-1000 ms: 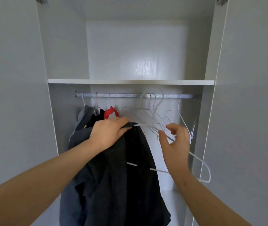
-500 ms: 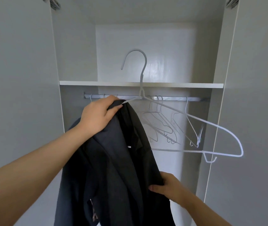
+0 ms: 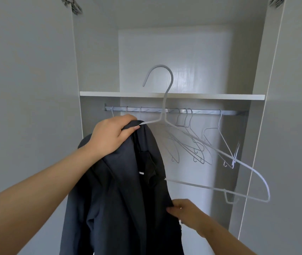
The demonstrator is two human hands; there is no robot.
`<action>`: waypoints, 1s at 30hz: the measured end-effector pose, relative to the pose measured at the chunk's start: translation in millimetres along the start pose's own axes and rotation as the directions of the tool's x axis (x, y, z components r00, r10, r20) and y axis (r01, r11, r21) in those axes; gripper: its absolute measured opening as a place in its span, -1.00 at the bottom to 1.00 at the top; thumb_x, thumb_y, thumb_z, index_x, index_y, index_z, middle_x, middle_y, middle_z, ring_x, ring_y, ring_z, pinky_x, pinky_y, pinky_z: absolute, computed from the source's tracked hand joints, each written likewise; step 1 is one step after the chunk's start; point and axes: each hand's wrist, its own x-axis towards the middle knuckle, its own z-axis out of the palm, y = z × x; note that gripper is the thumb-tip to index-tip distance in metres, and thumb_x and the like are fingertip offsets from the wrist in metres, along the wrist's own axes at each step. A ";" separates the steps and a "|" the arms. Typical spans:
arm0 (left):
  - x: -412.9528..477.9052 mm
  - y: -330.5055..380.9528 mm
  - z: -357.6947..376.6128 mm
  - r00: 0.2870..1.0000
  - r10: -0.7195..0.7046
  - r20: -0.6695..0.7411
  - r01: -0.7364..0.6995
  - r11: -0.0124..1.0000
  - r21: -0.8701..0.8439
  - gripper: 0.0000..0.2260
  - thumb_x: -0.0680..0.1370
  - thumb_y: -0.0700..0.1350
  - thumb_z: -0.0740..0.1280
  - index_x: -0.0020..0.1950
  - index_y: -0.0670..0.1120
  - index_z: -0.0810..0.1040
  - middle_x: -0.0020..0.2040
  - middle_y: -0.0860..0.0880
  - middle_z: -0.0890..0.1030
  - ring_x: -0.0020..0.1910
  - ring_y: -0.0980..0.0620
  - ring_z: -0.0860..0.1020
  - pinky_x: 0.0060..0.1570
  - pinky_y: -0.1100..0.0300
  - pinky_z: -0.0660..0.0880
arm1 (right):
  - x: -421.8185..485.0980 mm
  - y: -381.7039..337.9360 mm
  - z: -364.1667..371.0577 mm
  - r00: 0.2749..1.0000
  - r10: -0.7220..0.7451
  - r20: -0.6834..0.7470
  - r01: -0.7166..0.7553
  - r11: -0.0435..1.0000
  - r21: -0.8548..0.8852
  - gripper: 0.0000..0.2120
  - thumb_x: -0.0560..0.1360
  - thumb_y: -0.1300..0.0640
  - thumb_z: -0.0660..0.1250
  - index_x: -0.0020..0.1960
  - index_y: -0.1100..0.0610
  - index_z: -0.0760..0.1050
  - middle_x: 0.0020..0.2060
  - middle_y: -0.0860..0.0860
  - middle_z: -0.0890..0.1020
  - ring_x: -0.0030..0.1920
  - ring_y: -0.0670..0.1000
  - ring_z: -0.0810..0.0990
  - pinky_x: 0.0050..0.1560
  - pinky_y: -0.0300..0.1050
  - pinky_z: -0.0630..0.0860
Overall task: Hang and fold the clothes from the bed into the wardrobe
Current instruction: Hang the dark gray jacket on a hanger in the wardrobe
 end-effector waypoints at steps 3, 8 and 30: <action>-1.3 -3.4 -2.4 1.000 -0.010 -0.002 0.010 1.000 0.018 -0.60 0.50 0.11 0.11 0.11 -0.07 0.59 -0.06 -0.03 0.65 -0.03 -0.05 0.59 -0.11 0.10 0.47 | 2.3 -6.6 -1.5 0.980 -0.117 -0.160 0.130 0.989 0.072 -0.85 0.58 0.16 0.21 -0.09 0.02 0.52 -0.19 -0.10 0.55 -0.19 -0.15 0.52 -0.25 -0.44 0.38; 0.2 -7.8 3.9 1.000 -0.028 -0.005 0.028 0.995 0.095 -0.72 0.58 0.10 0.18 0.08 -0.04 0.57 -0.14 -0.03 0.63 -0.10 -0.07 0.57 -0.21 0.12 0.44 | 5.1 -20.5 6.3 0.992 -0.123 0.035 0.116 0.980 0.163 -0.96 0.49 0.14 0.35 -0.06 0.05 0.52 -0.13 -0.10 0.61 -0.11 -0.15 0.57 -0.19 -0.40 0.44; -35.5 -58.7 -21.9 0.941 0.306 0.145 -0.335 0.907 0.256 -0.29 0.60 0.24 -0.14 -0.23 -0.20 0.62 -0.52 -0.11 0.49 -0.59 -0.06 0.48 -0.60 0.19 0.43 | 2.2 -28.1 -86.9 0.940 -0.204 -0.272 0.145 0.964 -0.223 -0.80 0.59 0.15 0.17 -0.13 0.16 0.50 -0.26 0.01 0.56 -0.22 -0.03 0.50 -0.15 -0.24 0.41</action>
